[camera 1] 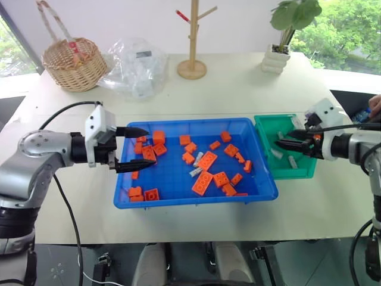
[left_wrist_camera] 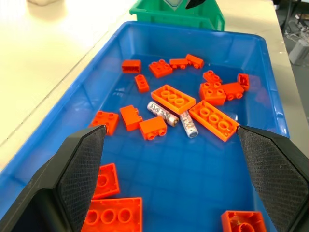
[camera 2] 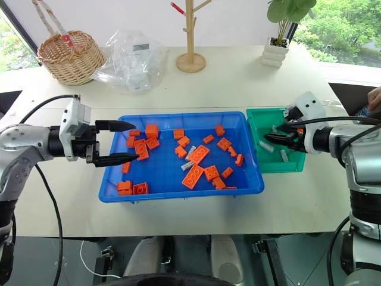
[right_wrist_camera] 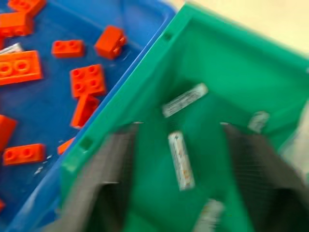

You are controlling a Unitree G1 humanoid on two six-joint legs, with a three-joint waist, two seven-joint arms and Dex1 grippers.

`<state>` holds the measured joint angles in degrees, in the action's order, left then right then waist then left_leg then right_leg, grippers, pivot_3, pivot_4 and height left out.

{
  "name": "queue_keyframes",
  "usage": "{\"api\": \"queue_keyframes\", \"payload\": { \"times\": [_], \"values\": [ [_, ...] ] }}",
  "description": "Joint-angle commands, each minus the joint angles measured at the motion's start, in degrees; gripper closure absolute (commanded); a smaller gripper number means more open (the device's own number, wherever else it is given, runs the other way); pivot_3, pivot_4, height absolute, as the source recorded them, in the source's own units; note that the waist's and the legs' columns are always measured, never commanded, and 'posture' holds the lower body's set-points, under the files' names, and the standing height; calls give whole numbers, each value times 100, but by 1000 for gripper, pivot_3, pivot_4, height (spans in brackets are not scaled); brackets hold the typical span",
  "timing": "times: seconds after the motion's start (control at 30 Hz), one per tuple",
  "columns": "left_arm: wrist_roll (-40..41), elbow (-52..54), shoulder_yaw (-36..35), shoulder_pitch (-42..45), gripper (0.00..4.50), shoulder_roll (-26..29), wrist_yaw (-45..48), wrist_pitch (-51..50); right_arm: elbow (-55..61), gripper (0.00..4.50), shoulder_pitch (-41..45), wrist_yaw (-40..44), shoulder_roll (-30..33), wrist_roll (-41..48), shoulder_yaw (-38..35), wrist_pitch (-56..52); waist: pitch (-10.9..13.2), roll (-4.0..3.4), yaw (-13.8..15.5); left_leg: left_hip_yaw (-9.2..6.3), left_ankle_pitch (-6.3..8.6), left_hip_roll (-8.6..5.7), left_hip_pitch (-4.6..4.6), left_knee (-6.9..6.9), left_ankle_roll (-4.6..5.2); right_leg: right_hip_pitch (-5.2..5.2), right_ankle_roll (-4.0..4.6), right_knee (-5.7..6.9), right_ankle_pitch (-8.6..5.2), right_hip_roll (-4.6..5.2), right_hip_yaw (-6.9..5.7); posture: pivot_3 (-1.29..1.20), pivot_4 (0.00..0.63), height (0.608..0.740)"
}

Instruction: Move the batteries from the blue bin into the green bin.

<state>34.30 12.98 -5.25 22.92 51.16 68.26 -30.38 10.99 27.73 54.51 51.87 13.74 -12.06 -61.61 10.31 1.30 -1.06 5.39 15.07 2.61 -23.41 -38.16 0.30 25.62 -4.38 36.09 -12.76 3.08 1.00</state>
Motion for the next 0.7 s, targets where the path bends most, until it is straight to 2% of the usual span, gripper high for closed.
{"api": "queue_keyframes", "payload": {
  "times": [0.03, 0.17, 0.3, 0.43, 0.57, 0.7],
  "values": [
    [-6, 50, -27, 123, 0, 18, 36, 61, 287, 1134, 518, 182, 109, 395, 54, 306, 0, 0, -17, 2, 0, 0, 0, 0, 0, 2, 0, 0, 0, 0, 3, 0, 150, 736],
    [8, 155, -11, 108, 0, 10, 11, 10, 427, 1134, 915, 917, 187, 534, 1017, 1044, 0, 2, -6, -6, 0, 11, 0, 2, 0, 1, 0, 0, 0, -16, 1, 0, 150, 736],
    [-8, 175, -15, 164, 0, 22, -20, -14, -181, 1134, 1609, 1655, -98, 118, 2319, 2118, 1, 2, -10, -9, 0, 12, 0, 2, 1, 1, 0, 1, 0, -19, 0, 0, 150, 736],
    [34, 321, -85, 93, 0, 27, -130, -68, -1436, 1134, 2448, 1563, -889, -390, 3117, 2444, 2, 3, -10, -4, 0, 12, -2, -3, 0, 2, 5, 1, 3, -19, 2, 0, 150, 736],
    [60, 520, -214, -132, 0, 65, -259, -101, -2258, 1134, 2906, 1511, -1507, -798, 3645, 2569, 2, 3, 22, -5, 0, 12, -7, -2, 0, 5, 3, 3, 5, -20, -1, 0, 150, 736],
    [126, 665, -366, -280, 0, 101, -398, -177, -2175, 1134, 2951, 1304, -1954, -832, 3736, 2025, 2, 3, 23, -4, -1, 13, -14, -2, 0, 11, -2, 5, 7, -19, -1, 0, 150, 736]
  ]
}}
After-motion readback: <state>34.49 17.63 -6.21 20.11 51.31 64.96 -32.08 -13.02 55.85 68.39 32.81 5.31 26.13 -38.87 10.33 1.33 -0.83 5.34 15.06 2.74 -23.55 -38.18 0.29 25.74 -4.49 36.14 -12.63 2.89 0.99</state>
